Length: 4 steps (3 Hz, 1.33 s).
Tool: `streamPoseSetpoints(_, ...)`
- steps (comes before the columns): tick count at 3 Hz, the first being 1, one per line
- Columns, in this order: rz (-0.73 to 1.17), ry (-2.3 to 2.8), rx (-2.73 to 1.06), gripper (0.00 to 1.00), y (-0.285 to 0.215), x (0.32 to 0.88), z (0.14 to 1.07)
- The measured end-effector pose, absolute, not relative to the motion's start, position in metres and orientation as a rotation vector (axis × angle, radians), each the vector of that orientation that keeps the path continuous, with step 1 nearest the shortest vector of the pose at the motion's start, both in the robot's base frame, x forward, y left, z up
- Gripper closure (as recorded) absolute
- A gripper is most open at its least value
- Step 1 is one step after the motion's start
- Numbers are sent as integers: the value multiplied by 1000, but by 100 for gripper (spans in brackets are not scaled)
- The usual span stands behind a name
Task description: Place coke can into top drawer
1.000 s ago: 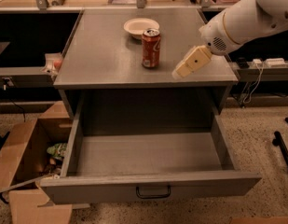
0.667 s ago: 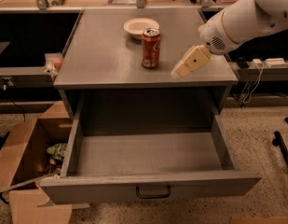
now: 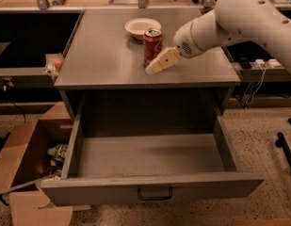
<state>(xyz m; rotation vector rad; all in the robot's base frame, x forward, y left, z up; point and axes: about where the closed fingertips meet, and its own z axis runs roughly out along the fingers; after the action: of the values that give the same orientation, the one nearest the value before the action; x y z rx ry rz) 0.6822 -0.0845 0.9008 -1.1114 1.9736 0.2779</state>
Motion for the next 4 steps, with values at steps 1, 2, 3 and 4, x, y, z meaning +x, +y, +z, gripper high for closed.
streamPoseSetpoints(1,342,1939,-1044,0,-52,712,890)
streamPoseSetpoints(2,370,1908,-940,0,-41,737,886)
streamPoseSetpoints(3,394,1859,-862,16,-35,753,888)
streamPoseSetpoints(4,413,1817,-821,40,-32,760,894)
